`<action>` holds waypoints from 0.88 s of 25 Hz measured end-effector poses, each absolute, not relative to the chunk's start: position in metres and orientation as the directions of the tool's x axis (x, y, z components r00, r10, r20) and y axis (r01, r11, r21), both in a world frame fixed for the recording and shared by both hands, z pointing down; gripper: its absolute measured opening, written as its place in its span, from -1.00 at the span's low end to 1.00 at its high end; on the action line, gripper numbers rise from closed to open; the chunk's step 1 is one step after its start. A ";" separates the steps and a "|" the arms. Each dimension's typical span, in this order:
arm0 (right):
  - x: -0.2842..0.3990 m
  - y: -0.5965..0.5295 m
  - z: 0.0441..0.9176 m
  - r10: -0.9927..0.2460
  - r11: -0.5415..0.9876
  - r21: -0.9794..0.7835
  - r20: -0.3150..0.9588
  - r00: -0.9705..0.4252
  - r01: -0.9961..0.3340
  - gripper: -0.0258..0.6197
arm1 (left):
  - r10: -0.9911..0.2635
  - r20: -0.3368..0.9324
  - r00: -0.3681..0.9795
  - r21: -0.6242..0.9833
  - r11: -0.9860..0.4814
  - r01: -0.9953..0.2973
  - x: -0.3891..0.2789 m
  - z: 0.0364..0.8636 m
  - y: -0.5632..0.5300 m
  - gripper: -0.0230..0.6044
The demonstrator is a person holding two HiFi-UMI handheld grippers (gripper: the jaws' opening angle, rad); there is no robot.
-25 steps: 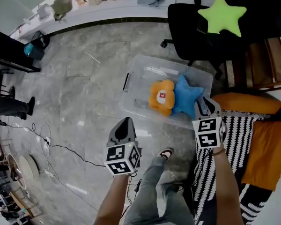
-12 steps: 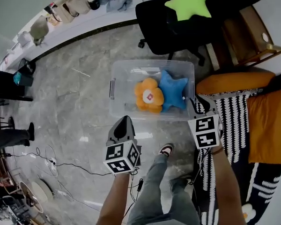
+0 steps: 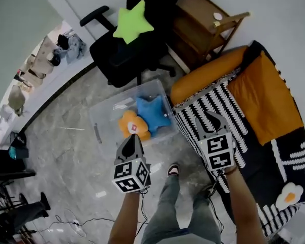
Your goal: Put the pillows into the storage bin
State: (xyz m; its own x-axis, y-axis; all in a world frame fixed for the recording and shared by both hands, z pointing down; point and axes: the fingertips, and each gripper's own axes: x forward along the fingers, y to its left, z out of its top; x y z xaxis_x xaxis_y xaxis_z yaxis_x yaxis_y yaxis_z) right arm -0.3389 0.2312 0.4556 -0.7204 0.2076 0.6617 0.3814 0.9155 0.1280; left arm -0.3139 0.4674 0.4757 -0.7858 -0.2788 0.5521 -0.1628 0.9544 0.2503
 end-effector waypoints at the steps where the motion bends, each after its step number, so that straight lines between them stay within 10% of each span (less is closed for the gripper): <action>1: -0.331 0.211 0.449 0.175 0.930 0.132 0.658 -0.732 0.342 -0.60 | -0.315 0.544 -0.778 0.253 0.945 -0.207 -0.319 0.470 0.448 -0.91; 22: 0.051 -0.149 0.357 -0.563 0.799 0.240 0.620 -0.546 -0.551 -0.58 | -0.856 0.475 -0.207 0.288 0.373 -0.882 -0.167 0.411 0.004 -0.91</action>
State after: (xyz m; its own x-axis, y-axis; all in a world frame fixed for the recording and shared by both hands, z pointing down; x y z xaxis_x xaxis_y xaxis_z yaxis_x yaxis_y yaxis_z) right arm 0.0510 -0.1494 0.3568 -0.5462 -0.5629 0.6204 -0.5512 0.7992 0.2398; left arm -0.1667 0.0044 0.4105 -0.2067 -0.8556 0.4746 -0.8819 0.3730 0.2884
